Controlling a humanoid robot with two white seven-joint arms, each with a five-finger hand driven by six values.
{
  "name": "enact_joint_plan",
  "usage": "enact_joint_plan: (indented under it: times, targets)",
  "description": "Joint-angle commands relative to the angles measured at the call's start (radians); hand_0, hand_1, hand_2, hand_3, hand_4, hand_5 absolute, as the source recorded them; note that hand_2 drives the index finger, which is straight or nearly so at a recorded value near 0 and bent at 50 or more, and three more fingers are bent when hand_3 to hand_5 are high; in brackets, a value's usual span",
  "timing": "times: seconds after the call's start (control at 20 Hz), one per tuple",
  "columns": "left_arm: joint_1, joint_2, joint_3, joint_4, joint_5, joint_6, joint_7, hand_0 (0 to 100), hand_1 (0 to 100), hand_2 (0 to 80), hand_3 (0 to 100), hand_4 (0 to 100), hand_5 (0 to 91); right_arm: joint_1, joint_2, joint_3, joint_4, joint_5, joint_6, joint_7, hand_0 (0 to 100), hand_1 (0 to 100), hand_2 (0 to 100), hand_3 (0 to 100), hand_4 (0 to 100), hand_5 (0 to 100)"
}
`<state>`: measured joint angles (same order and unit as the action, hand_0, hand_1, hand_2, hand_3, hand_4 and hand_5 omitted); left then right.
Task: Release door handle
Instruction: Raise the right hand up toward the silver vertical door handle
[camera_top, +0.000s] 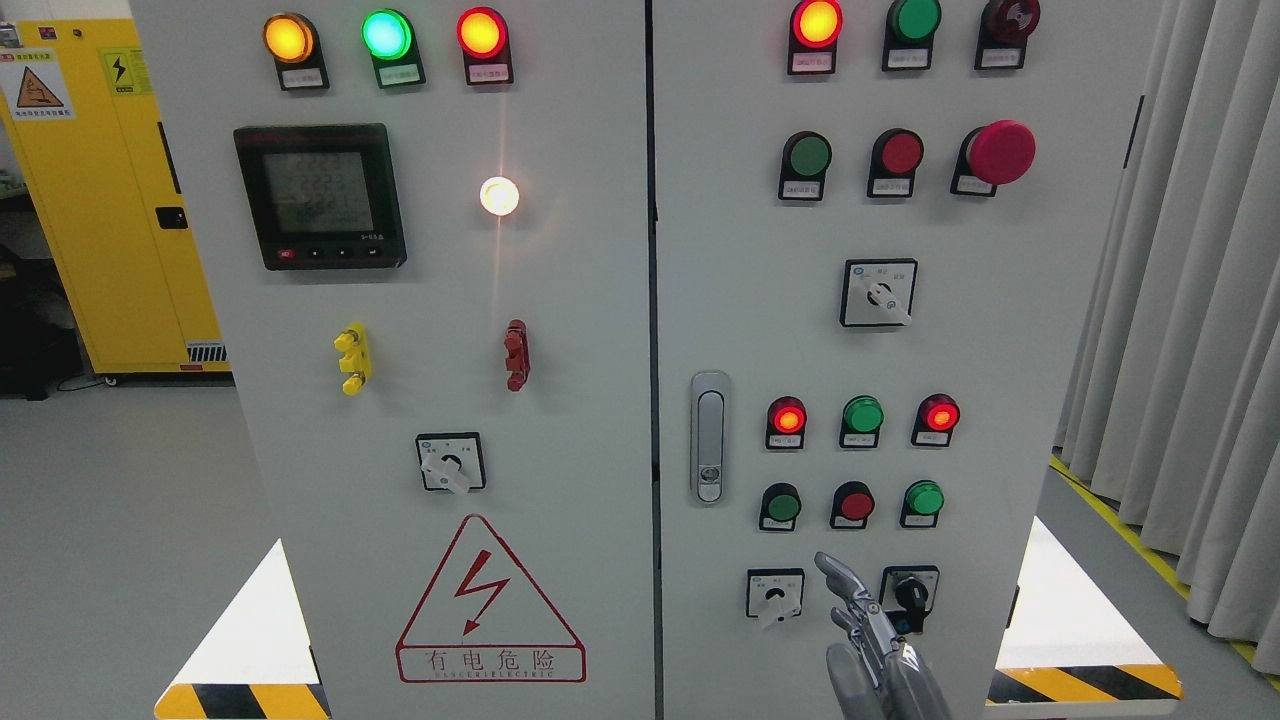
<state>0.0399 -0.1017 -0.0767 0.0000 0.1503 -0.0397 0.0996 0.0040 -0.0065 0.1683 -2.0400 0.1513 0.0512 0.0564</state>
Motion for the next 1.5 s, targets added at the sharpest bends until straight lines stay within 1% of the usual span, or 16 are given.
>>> enact_joint_plan:
  times: [0.0,0.3,0.35,0.4,0.45,0.5,0.55,0.6,0.7,0.75,0.8,0.85,1.0,1.1,1.25,1.45]
  targets:
    - [0.000,0.001,0.000,-0.015,0.000,0.000,0.000,12,56,0.0,0,0,0.0,-0.004,0.042,0.005,-0.002,0.013,0.007,-0.009,28,8,0,0,0,0]
    - [0.000,0.001,0.000,-0.015,0.000,0.000,0.000,12,56,0.0,0,0,0.0,-0.004,0.042,0.002,-0.005,0.019,0.006,-0.017,28,9,0,0,0,0]
    - [0.000,0.001,0.000,-0.015,0.000,0.000,0.000,12,56,0.0,0,0,0.0,-0.006,0.042,0.002,-0.005,0.036,0.006,-0.017,25,22,0,9,15,0]
    - [0.000,0.001,0.000,-0.015,0.000,0.000,0.000,12,56,0.0,0,0,0.0,-0.006,0.042,0.000,-0.005,0.069,0.006,-0.017,28,30,0,25,34,23]
    - [0.000,0.001,0.000,-0.015,0.000,0.000,0.000,12,56,0.0,0,0,0.0,-0.006,0.043,0.002,-0.005,0.118,0.004,-0.017,30,32,0,35,44,35]
    - [0.000,-0.001,0.000,-0.015,0.000,0.000,0.000,12,56,0.0,0,0,0.0,-0.006,0.043,0.004,-0.005,0.173,0.003,-0.020,34,36,0,51,62,63]
    - [0.000,0.000,0.000,-0.015,0.000,0.000,0.000,12,56,0.0,0,0,0.0,-0.007,0.048,0.005,-0.003,0.230,0.001,-0.024,44,40,0,67,80,83]
    - [0.000,0.001,0.000,-0.015,0.000,0.000,0.000,12,56,0.0,0,0,0.0,-0.007,0.059,0.005,-0.003,0.287,0.001,-0.033,47,40,0,71,83,86]
    - [0.000,0.001,0.000,-0.015,0.000,0.000,0.000,12,56,0.0,0,0,0.0,-0.025,0.088,0.011,0.000,0.411,-0.002,-0.064,53,45,0,89,97,100]
    - [0.000,0.001,0.000,-0.017,0.000,0.000,0.000,12,56,0.0,0,0,0.0,-0.038,0.088,0.022,0.001,0.475,-0.004,-0.084,53,46,0,95,100,100]
    - [0.000,0.001,0.000,-0.015,0.000,0.000,0.000,12,56,0.0,0,0,0.0,-0.050,0.088,0.033,0.004,0.541,-0.004,-0.101,55,46,0,95,100,100]
    - [0.000,0.001,0.000,-0.015,0.000,0.000,0.000,12,56,0.0,0,0,0.0,-0.061,0.091,0.043,0.009,0.615,-0.002,-0.113,58,46,4,100,100,100]
    - [0.000,-0.001,0.000,-0.015,0.000,0.000,0.000,12,56,0.0,0,0,0.0,-0.084,0.100,0.094,0.020,0.750,0.004,-0.125,61,44,5,100,100,100]
    - [0.000,0.001,0.000,-0.015,0.000,0.000,0.000,12,56,0.0,0,0,0.0,-0.097,0.131,0.118,0.041,0.824,0.004,-0.135,60,44,5,100,100,100]
    - [0.000,0.001,0.000,-0.015,0.000,0.000,0.000,12,56,0.0,0,0,0.0,-0.108,0.134,0.126,0.066,0.947,0.004,-0.142,56,44,5,100,100,100]
    - [0.000,-0.001,0.000,-0.015,0.000,0.000,0.000,12,56,0.0,0,0,0.0,-0.130,0.132,0.139,0.092,1.033,0.004,-0.173,55,44,5,100,100,100]
